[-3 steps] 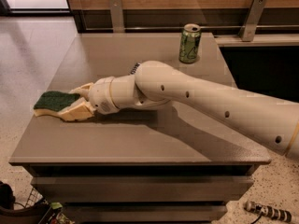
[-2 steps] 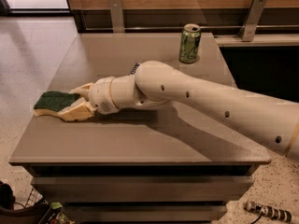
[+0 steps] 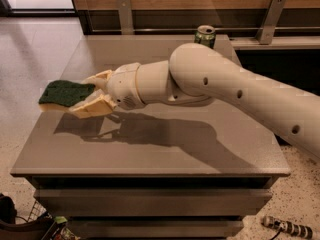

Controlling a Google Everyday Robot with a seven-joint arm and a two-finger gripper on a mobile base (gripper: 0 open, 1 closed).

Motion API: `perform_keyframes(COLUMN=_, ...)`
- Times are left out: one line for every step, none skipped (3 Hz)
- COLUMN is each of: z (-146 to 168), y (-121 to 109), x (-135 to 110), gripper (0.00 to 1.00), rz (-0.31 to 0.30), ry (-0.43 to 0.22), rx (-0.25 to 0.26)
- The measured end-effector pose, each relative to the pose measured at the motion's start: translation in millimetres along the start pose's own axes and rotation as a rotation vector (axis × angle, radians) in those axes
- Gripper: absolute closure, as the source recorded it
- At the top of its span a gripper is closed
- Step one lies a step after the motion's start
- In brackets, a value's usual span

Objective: Pick sponge

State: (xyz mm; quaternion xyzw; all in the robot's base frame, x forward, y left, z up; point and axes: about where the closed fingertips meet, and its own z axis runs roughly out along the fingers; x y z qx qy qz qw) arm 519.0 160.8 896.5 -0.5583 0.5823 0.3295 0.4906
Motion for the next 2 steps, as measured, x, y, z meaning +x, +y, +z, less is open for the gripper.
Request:
perform_keyframes(z=-31.5, y=1.6, x=-25.6, gripper=1.00, rz=-0.058, ry=-0.003, rx=0.039)
perform_keyframes(z=-52.9, y=-0.5, x=-51.9, gripper=1.00, rz=-0.132, ry=-0.020, rx=0.066)
